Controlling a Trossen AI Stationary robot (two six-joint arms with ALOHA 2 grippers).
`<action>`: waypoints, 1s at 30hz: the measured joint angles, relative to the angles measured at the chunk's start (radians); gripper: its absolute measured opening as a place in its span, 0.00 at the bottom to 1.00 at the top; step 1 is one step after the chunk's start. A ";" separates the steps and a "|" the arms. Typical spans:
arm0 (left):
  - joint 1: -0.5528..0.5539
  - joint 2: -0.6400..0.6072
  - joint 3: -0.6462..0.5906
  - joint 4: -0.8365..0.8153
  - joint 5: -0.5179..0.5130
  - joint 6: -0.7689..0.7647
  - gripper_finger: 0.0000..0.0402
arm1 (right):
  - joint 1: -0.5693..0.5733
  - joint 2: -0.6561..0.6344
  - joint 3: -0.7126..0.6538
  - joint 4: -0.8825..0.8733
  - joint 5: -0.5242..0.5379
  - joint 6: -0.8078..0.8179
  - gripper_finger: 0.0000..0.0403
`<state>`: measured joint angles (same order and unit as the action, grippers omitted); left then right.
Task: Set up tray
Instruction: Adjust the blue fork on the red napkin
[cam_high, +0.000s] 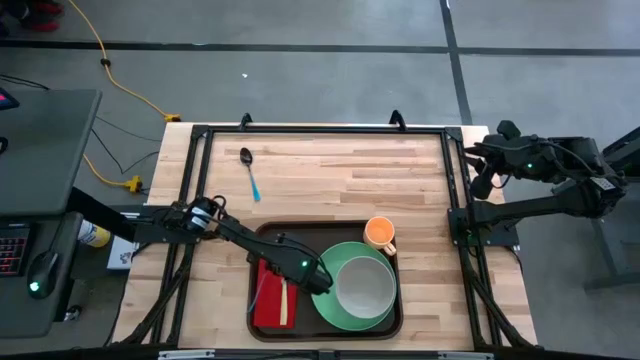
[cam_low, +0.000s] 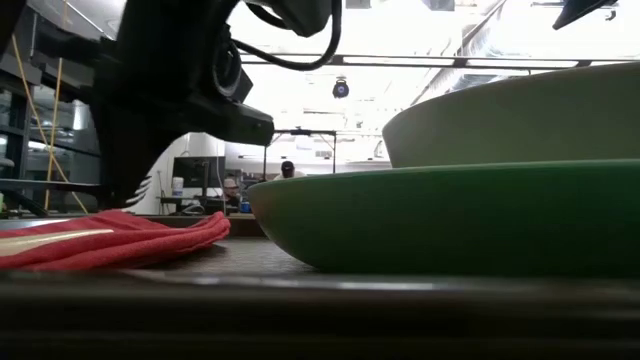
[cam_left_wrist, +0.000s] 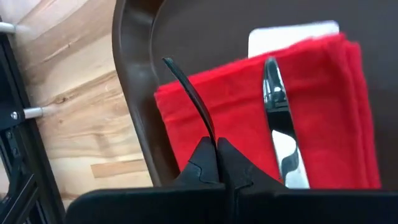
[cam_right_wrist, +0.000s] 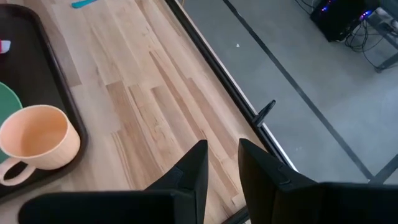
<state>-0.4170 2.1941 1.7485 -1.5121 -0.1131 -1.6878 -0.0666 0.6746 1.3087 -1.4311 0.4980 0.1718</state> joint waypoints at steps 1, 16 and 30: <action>0.004 0.000 0.000 0.000 -0.001 0.000 0.03 | 0.000 0.000 0.000 0.000 -0.001 -0.001 0.17; 0.004 0.033 0.002 0.051 0.047 -0.001 0.03 | 0.000 0.000 0.000 -0.001 -0.016 -0.042 0.17; 0.004 0.063 0.001 0.125 0.072 0.014 0.27 | 0.000 -0.002 0.000 -0.001 -0.026 -0.063 0.17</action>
<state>-0.4133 2.2570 1.7496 -1.3869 -0.0410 -1.6734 -0.0666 0.6724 1.3087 -1.4322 0.4716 0.1088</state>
